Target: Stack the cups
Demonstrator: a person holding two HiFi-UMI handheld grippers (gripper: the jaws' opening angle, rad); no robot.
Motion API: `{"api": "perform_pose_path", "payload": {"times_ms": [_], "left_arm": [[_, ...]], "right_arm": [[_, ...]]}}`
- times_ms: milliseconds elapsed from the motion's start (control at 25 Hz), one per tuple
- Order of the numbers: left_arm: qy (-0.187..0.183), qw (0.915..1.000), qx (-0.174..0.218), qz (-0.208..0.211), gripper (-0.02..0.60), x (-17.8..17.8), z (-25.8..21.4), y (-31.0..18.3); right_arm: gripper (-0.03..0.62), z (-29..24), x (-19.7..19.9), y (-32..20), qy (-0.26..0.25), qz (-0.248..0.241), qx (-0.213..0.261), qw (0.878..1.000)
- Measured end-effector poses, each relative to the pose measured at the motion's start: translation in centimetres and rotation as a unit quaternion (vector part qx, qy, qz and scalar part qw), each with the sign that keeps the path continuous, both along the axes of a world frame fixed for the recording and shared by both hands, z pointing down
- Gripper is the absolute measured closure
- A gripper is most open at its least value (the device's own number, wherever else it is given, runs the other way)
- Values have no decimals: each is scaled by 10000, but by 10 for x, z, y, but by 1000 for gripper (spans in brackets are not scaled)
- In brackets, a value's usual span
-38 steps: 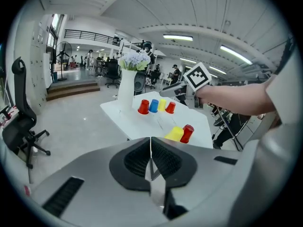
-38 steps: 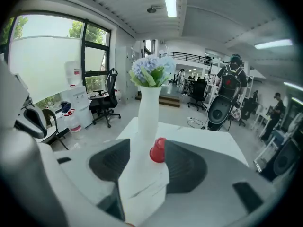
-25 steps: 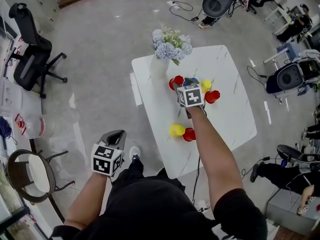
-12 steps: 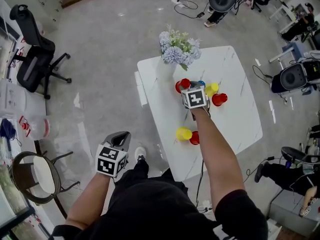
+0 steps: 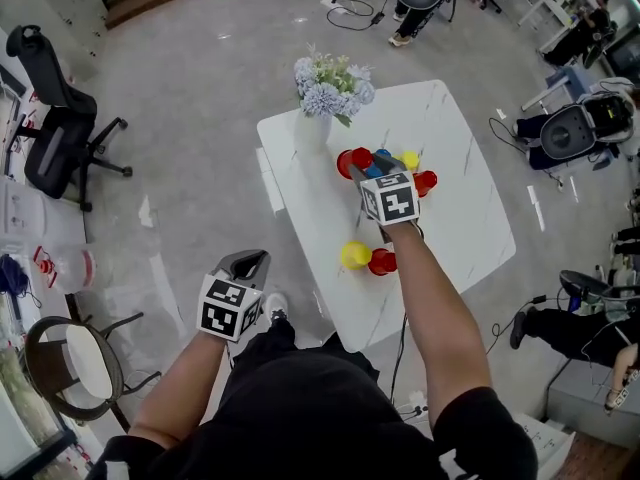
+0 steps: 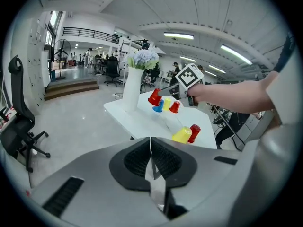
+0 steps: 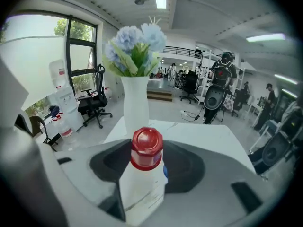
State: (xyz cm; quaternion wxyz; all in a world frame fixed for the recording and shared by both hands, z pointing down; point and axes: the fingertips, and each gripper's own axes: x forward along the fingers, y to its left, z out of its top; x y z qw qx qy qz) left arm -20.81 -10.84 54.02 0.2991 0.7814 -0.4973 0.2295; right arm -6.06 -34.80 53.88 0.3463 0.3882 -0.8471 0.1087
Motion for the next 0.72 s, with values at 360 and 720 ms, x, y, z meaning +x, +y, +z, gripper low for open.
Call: {"api": "perform_pose_path", "payload": {"times_ms": [360,720], "left_arm": [[60,9980,309,548,572,61,-16,-9],[93,9942,489,954,572,112,-25,-11]], "right_arm": [[385,-63,70,69,-368,276,321,9984],[385,-72,152,135,-762,1075,279,9909]]}}
